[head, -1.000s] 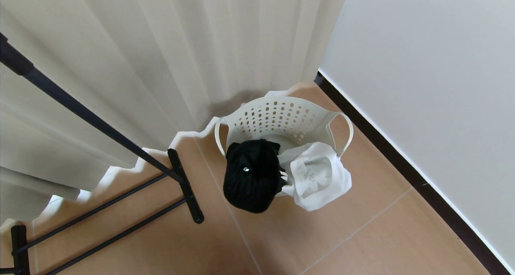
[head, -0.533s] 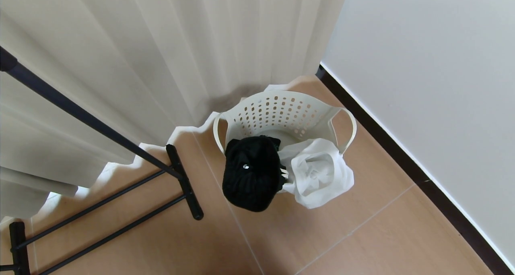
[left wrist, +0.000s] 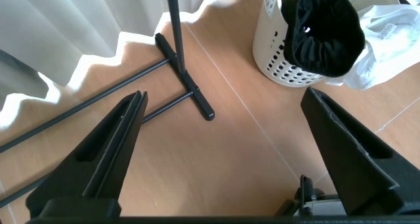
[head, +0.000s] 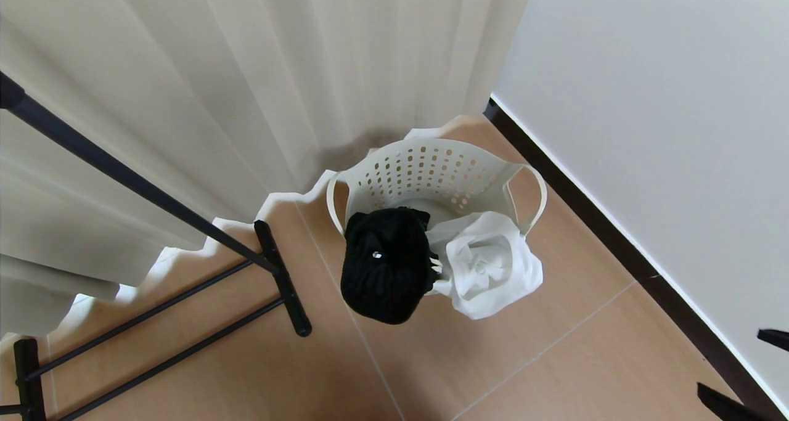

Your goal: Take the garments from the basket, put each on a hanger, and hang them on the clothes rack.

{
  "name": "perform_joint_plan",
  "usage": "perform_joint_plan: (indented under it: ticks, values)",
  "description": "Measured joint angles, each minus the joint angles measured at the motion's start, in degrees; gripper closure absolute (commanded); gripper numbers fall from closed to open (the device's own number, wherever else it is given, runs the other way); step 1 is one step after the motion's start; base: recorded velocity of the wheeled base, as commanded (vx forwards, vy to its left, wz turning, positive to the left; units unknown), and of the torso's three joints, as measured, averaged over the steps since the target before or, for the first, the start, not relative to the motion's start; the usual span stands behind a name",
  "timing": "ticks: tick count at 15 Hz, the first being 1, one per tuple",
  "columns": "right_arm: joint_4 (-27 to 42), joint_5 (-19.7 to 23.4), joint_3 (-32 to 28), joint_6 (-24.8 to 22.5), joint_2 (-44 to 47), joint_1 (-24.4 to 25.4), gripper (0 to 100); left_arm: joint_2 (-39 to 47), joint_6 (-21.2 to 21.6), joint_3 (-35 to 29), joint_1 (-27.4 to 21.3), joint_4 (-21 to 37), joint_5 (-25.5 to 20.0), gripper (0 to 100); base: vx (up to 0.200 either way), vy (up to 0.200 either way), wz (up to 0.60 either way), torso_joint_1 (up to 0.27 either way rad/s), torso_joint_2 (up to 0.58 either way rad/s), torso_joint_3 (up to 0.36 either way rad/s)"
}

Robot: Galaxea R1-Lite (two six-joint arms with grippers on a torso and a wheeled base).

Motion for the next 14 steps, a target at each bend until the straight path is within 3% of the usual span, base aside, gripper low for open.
perform_joint_plan:
  ticks: [7,14]
  values:
    - [4.0,-11.7,-31.9,-15.6,38.6,11.0,0,0.0,0.0,0.0,0.0,0.0,0.0,0,0.0,0.0,0.0,0.0,0.0,0.0]
    - [8.4,-17.2,-57.0,-25.7,66.2,13.2,0,0.0,0.0,0.0,0.0,0.0,0.0,0,0.0,0.0,0.0,0.0,0.0,0.0]
